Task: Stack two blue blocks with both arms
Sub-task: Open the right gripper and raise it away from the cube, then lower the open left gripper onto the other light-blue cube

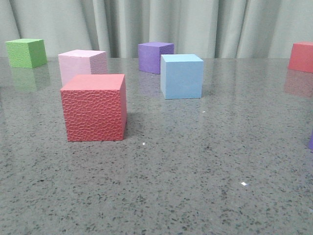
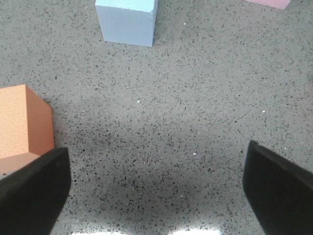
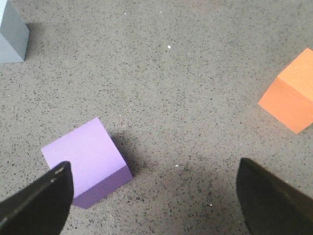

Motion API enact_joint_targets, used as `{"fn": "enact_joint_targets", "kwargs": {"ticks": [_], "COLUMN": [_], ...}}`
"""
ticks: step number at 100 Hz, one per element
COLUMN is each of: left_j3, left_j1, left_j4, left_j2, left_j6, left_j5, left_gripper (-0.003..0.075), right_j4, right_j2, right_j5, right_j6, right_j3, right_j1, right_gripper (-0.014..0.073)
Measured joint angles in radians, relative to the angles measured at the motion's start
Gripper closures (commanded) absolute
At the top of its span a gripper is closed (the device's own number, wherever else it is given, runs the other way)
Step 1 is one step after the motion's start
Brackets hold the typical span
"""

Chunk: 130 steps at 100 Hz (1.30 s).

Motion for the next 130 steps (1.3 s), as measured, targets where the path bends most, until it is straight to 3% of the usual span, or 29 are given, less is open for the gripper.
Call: {"fn": "enact_joint_targets", "kwargs": {"ticks": [57,130], "left_j3": [-0.057,-0.495], "left_j1": [0.0,0.0], "left_j4": [0.03,0.05], "left_j2": [0.051,0.664], "left_j6": [0.0,0.149], "left_j5": [-0.045,-0.1], "left_gripper": [0.0039,0.0039], "right_j4": [0.0,0.0], "right_j2": [-0.01,-0.01], "right_j5": [0.008,0.008], "right_j6": [0.0,0.0], "right_j3": [0.002,0.002], "right_j1": [0.0,0.0], "right_gripper": [-0.0071,-0.0071]}}
